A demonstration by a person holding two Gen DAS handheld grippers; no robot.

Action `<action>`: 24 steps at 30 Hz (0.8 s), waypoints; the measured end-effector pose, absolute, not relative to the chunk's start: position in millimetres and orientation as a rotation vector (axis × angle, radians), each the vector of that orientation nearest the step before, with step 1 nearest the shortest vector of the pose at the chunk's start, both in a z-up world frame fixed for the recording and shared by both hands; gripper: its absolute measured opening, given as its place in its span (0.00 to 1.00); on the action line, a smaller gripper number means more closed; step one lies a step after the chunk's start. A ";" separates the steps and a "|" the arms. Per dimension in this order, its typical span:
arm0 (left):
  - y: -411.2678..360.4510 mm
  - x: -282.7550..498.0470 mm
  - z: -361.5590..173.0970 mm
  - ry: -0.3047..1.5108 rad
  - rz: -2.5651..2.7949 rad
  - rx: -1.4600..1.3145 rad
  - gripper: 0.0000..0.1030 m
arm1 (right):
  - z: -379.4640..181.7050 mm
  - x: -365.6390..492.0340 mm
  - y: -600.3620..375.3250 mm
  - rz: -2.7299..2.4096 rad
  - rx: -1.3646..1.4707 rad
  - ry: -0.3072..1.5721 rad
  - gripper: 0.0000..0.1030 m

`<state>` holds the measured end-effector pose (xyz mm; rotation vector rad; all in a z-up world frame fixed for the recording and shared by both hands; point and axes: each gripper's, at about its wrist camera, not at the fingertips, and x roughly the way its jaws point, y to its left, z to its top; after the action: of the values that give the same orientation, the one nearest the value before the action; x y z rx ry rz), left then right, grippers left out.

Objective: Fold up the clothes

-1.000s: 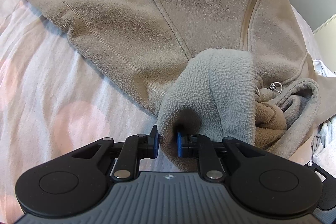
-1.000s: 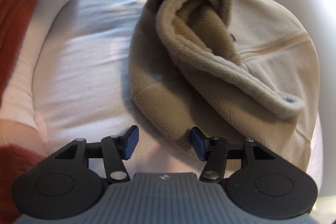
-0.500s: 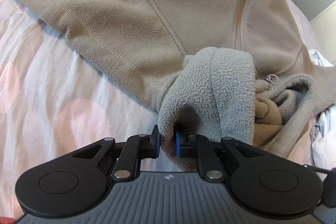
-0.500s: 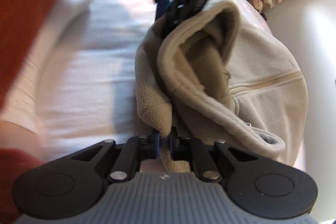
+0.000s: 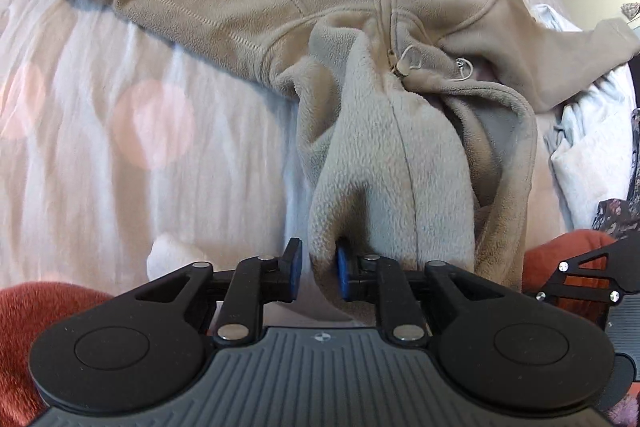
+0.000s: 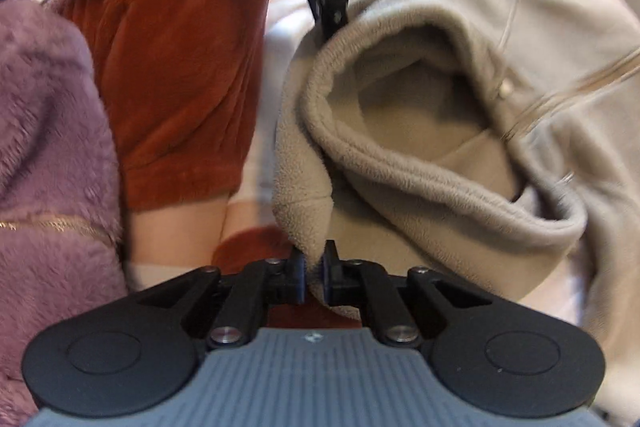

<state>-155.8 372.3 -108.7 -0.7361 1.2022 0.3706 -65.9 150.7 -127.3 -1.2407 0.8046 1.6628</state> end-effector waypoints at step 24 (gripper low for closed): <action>367.9 -77.6 -101.5 1.209 0.356 -0.405 0.53 | -86.2 28.6 195.1 1.198 -0.848 0.805 0.60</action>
<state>-77.6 367.9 -101.5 -0.4054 1.2091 0.3565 28.6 195.1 -86.2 -0.8476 0.8050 1.1985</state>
